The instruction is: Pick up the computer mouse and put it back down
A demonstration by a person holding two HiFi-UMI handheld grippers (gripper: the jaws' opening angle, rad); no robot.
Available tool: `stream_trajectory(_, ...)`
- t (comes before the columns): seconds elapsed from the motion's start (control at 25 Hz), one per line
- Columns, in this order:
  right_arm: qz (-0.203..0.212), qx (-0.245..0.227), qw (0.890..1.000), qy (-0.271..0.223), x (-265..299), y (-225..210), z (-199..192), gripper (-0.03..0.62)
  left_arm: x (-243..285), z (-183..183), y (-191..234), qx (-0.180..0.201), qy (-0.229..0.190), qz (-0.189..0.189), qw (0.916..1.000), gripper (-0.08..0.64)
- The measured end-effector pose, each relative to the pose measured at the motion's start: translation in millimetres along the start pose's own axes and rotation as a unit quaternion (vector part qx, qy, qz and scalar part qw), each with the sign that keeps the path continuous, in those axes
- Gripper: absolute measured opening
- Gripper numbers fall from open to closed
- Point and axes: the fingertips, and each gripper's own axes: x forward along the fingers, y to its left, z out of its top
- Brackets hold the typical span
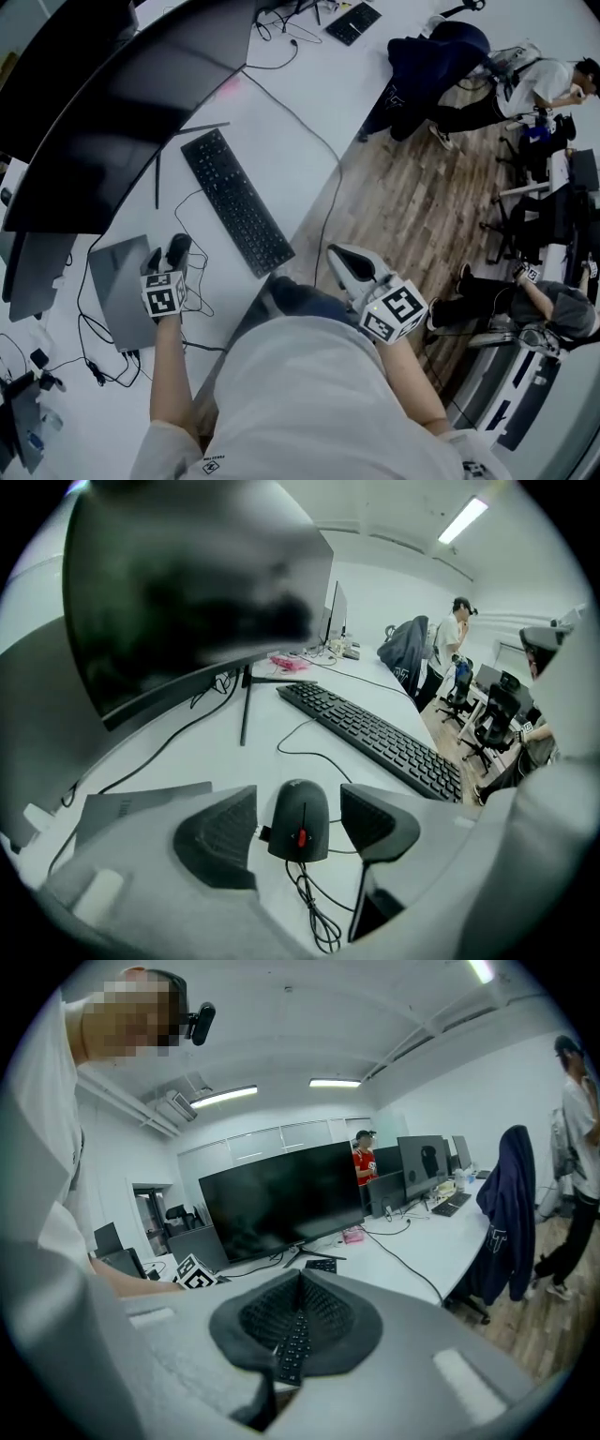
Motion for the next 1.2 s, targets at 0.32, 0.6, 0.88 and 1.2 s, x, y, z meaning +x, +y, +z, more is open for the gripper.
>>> stream_trajectory(0.32,0.067,-0.018,0.998,0.008,32.0,22.9,8.5,0.003,-60.9,35.5,5.2,-0.013,-0.096,0.031,0.9948,0.093)
stream_trajectory(0.6,0.127,-0.033,0.991,0.016,61.1,49.0,15.1,0.003,-123.7,62.0,6.9,-0.044,-0.194,0.048,0.9789,0.008)
stream_trajectory(0.88,0.189,-0.048,0.98,0.024,90.0,71.9,21.5,0.003,-165.6,79.6,-5.5,-0.058,-0.244,0.05,0.9667,0.008)
stream_trajectory(1.2,0.259,-0.07,0.963,0.035,120.5,111.7,26.1,0.003,-204.6,77.5,-12.1,-0.069,-0.268,0.068,0.9587,0.008)
